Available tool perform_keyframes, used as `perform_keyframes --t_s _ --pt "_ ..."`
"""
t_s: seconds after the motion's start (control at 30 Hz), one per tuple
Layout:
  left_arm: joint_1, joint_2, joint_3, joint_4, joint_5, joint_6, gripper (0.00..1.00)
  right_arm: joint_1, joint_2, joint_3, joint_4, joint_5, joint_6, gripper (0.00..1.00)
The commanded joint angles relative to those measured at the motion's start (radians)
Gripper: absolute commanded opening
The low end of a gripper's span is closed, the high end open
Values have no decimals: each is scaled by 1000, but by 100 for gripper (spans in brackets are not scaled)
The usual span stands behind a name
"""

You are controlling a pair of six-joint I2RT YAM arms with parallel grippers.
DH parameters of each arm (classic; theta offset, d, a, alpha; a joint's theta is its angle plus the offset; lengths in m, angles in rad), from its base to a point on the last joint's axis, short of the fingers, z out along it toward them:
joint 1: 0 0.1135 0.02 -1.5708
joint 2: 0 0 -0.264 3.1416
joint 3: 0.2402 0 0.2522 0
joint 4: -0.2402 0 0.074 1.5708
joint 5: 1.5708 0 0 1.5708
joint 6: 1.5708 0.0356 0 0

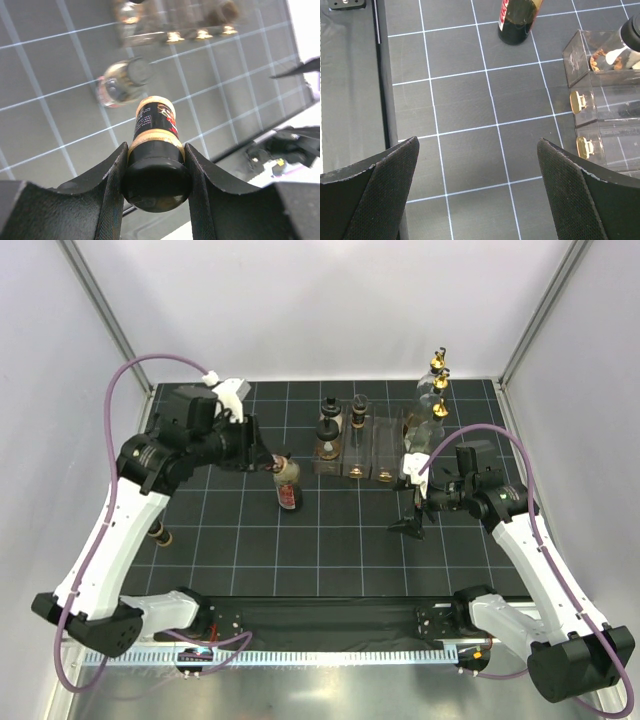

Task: Organize the condiment bottles
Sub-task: Place the bottle in the storage box.

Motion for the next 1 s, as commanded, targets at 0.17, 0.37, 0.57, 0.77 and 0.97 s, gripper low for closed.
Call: perform_keyframes --t_s 0.17,0.37,0.57,0.77,0.97 --pt "-130 161 209 48 79 7 0 -15 -6 -4 38 27 -3 100" --pt "-208 343 398 37 11 38 0 -22 -14 -4 40 31 -1 100" --pt "-251 610 645 -30 -79 79 0 -50 -32 2 41 73 -1 100" --pt "-260 840 824 -45 -147 104 0 -108 -55 2 35 69 -9 100" --pt "-260 945 846 15 -228 124 0 -108 -45 2 31 64 -15 100"
